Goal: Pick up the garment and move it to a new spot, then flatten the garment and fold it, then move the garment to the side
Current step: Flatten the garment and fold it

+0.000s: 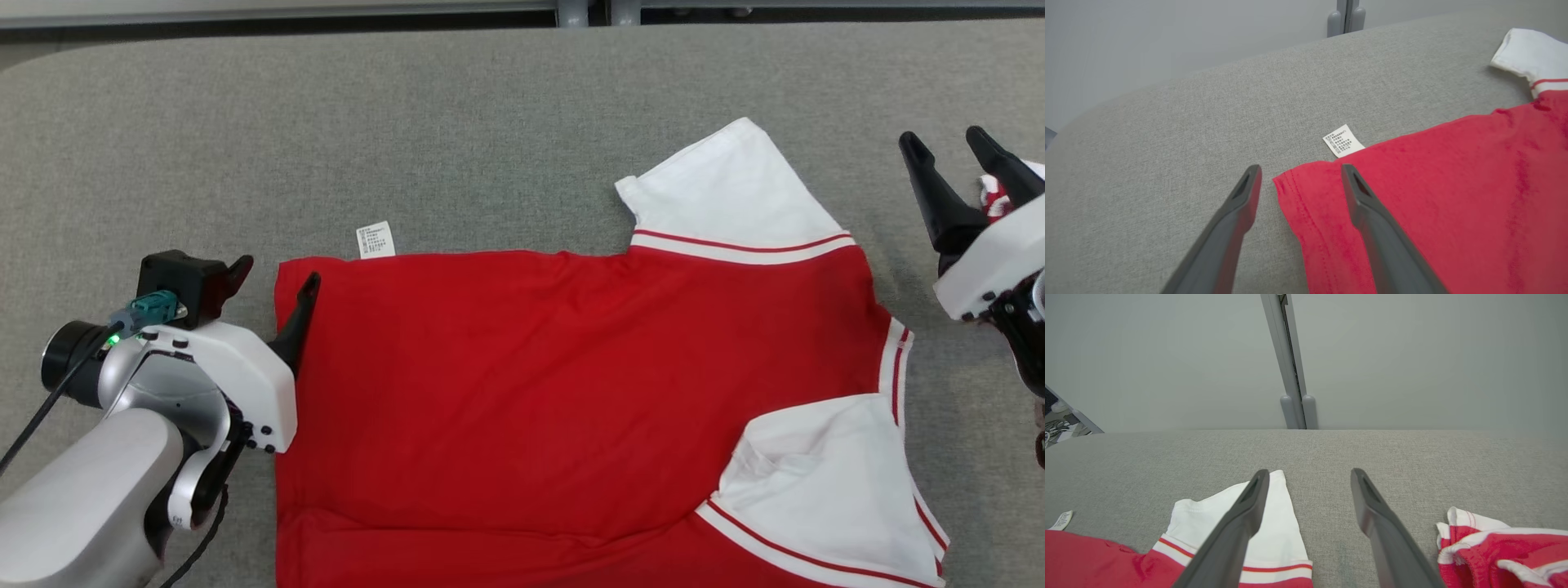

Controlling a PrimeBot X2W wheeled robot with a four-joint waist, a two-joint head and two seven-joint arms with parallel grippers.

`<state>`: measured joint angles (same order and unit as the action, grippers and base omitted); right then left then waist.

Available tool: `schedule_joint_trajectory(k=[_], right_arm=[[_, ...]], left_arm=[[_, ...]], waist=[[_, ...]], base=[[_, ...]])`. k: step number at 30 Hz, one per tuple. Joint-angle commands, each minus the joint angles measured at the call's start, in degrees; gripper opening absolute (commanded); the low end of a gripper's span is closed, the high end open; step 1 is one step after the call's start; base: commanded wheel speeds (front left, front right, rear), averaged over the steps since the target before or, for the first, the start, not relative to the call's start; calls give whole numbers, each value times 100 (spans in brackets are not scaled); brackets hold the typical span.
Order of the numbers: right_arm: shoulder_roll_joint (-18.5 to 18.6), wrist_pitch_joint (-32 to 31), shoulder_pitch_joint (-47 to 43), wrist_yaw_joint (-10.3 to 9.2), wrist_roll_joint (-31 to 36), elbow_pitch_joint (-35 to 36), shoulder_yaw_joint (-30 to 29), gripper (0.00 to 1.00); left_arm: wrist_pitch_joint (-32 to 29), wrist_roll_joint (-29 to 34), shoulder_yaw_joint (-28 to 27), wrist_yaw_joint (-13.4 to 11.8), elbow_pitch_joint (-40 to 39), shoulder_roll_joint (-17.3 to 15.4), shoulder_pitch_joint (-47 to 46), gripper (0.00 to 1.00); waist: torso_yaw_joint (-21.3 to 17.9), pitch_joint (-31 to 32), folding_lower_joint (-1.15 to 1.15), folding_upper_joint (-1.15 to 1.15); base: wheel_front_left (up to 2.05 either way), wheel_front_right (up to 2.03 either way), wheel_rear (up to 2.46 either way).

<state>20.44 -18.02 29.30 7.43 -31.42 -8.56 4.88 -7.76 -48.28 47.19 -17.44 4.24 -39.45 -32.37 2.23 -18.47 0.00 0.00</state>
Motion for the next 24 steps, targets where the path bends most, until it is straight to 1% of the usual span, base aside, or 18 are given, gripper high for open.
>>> schedule_joint_trajectory(k=[1, 3, 4, 10, 14, 16, 18, 24], right_arm=[[97, 50, 266, 12, -26, -160, 152, 100], [180, 43, 600, 12, -111, -430, 424, 100], [362, 21, 1177, 12, -323, -942, 962, 100], [601, -39, 1864, 12, -566, -1674, 1681, 100], [653, -42, 2235, 12, -671, -2129, 1986, 100], [619, -76, 2378, 12, -751, -2336, 2096, 100], [575, -144, 2501, 12, -850, -2545, 2171, 100], [498, -482, 2827, 12, -994, -3034, 2420, 100]], left_arm=[[82, 70, -9, 9, 72, 75, -156, 100], [130, 116, 29, 18, 139, 205, -235, 100], [194, 156, 64, 65, 156, 391, -391, 100], [86, 96, 105, 168, 257, 602, -634, 100], [13, 108, 154, 230, 434, 784, -829, 100], [-72, 95, 203, 296, 525, 851, -921, 100], [-165, 90, 263, 372, 602, 879, -1000, 100], [-299, 62, 320, 472, 703, 937, -1153, 100]], waist=[[192, -331, 0, 0], [278, -461, 0, 0], [469, -652, 0, 0], [706, -879, 0, 0], [805, -1001, 0, 0], [833, -1036, 0, 0], [844, -1054, 0, 0], [837, -1109, 0, 0]], base=[[0, 0, 0], [0, 0, 0], [0, 0, 0], [0, 0, 0], [0, 0, 0], [0, 0, 0], [0, 0, 0], [0, 0, 0]])
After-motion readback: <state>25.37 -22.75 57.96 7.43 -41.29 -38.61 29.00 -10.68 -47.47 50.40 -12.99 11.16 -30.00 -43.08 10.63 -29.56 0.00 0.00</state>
